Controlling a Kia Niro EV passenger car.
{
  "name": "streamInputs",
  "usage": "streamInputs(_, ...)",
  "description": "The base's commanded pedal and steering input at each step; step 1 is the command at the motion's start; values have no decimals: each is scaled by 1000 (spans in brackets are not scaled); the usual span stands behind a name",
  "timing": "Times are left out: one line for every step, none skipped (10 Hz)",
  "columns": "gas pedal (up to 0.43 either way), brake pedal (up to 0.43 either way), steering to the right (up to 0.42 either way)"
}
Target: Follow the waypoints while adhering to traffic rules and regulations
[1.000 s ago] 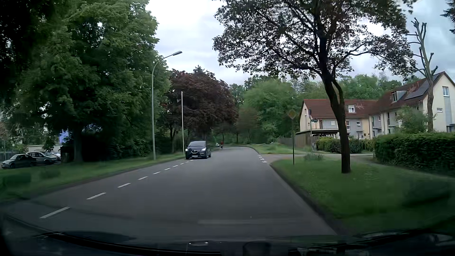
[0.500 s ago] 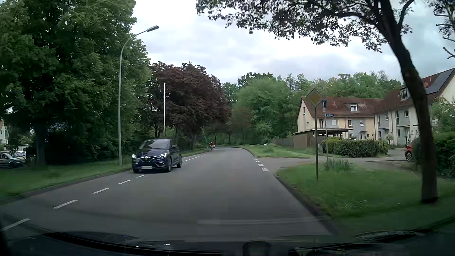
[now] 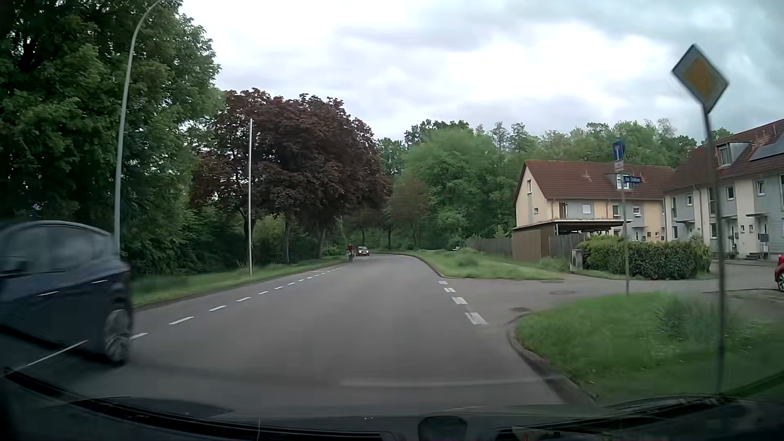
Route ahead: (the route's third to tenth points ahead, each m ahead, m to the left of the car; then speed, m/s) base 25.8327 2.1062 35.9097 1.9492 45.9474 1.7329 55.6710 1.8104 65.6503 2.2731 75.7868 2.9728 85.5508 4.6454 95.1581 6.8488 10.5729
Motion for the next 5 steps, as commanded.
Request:
streamInputs(87,0,5)
streamInputs(87,0,4)
streamInputs(87,0,4)
streamInputs(87,0,3)
streamInputs(87,0,0)
